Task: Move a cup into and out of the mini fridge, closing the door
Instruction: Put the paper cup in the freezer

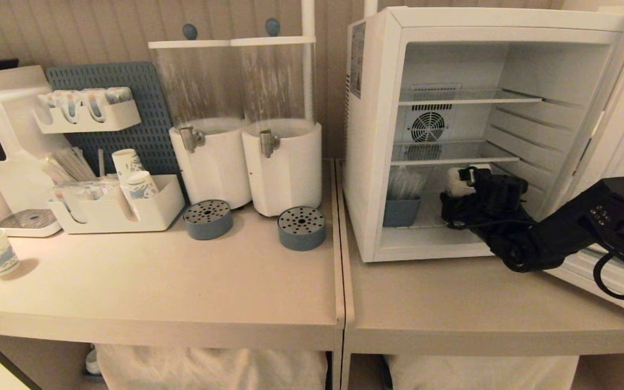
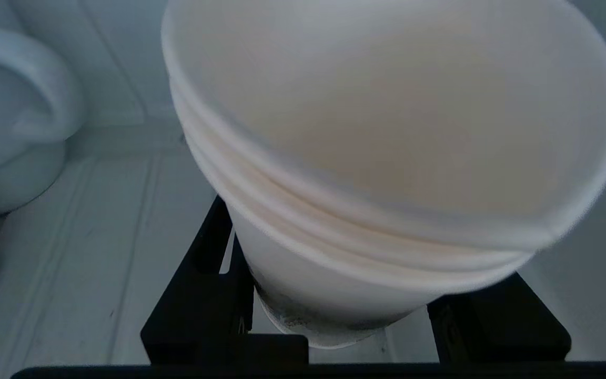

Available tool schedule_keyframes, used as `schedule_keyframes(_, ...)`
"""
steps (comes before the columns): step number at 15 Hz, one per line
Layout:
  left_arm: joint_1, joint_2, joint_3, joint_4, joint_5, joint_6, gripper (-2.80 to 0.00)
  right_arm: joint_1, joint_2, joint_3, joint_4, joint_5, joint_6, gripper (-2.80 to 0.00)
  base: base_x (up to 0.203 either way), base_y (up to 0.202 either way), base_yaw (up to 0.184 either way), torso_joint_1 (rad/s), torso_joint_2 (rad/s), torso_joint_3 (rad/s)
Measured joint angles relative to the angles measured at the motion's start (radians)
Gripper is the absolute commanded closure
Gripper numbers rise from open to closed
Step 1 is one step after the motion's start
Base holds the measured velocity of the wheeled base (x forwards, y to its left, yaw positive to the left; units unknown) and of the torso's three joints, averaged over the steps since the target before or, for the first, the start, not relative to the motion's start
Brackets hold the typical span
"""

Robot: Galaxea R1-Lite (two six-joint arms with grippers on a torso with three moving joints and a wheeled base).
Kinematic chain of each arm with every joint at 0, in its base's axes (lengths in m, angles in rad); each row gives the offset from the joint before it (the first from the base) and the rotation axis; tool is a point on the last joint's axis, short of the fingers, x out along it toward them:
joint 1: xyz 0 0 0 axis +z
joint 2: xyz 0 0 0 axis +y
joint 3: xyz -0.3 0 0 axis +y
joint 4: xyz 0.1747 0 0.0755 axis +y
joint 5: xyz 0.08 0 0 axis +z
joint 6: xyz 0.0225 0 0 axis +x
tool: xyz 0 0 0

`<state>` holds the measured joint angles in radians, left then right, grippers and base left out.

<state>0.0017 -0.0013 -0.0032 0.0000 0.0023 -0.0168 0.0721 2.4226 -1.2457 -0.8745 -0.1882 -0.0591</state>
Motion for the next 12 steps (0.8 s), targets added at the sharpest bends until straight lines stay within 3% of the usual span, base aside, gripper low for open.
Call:
schedule_keyframes(4, 0.0, 0.0, 0.0, 0.0, 0.0, 0.0, 0.0, -0.002, -0.006, 0.021, 0.01, -0.002, 0.004, -2.8, 0.0, 0.0, 0.0, 0.0, 0.0, 0.0)
schedule_keyframes(12, 0.0, 0.0, 0.0, 0.0, 0.0, 0.0, 0.0, -0.005, -0.175, 0.223, 0.032, 0.037, -0.003, -2.8, 0.0, 0.0, 0.0, 0.0, 0.0, 0.0)
